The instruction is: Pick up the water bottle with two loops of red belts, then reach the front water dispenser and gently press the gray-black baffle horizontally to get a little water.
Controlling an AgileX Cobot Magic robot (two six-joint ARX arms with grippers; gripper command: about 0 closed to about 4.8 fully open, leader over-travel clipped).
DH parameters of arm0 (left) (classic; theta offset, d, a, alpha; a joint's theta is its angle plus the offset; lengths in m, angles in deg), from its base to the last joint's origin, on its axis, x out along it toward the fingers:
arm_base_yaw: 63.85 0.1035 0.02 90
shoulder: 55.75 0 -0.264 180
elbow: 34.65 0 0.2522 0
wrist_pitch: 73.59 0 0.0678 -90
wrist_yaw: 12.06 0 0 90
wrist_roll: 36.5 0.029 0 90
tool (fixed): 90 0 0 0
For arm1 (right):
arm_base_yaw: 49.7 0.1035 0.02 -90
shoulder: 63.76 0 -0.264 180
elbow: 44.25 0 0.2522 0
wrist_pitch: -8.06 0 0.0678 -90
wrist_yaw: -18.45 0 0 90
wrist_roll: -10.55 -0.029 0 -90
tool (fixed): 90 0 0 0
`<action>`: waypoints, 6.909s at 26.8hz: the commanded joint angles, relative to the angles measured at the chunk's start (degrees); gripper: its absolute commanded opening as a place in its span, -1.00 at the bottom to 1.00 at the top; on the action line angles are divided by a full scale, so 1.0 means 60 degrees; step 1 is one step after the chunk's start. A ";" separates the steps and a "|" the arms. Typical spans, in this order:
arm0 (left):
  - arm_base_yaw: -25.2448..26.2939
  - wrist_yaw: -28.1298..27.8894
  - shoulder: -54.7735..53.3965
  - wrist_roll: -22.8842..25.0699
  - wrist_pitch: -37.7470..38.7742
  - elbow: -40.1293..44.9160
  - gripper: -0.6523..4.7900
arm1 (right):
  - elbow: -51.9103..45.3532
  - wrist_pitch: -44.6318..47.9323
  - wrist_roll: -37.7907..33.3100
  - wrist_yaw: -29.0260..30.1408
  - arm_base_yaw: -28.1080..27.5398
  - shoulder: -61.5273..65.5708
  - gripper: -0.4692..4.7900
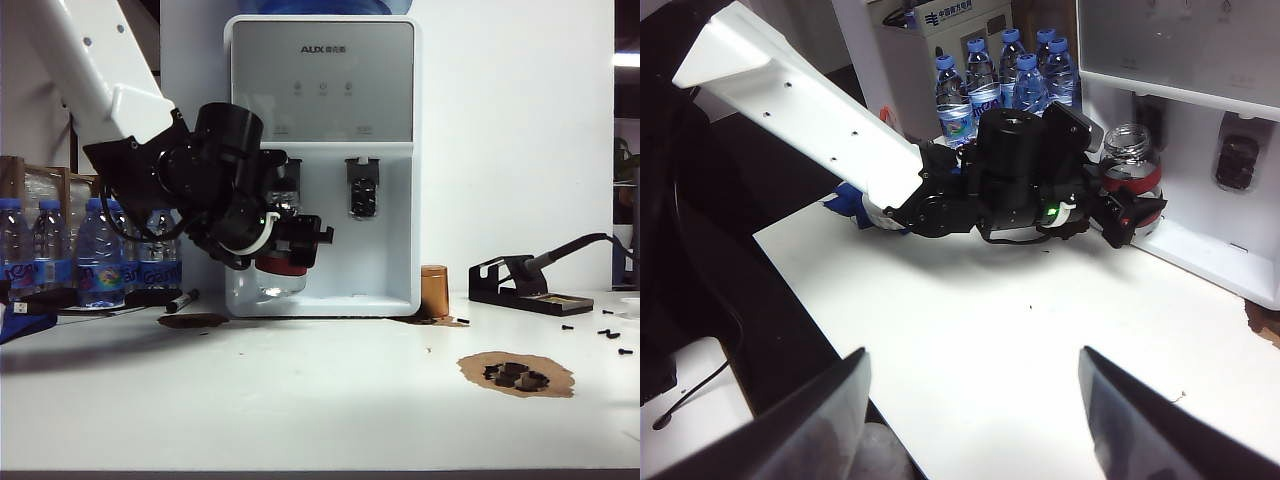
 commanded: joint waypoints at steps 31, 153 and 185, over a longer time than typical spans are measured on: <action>0.0033 -0.0036 -0.0255 -0.0036 -0.0109 -0.0889 -0.78 | 0.0036 0.0084 0.0219 -0.0798 0.0022 0.0004 0.46; -0.2947 0.0379 0.2328 -0.0262 -0.3340 0.6109 1.00 | 0.0011 -0.0973 0.0495 -0.1468 0.0128 -0.1137 0.53; 0.0124 -0.4339 0.5053 0.2499 -0.7402 0.8568 -0.78 | 0.0011 -0.1417 0.0382 -0.2073 0.0124 -0.2218 0.34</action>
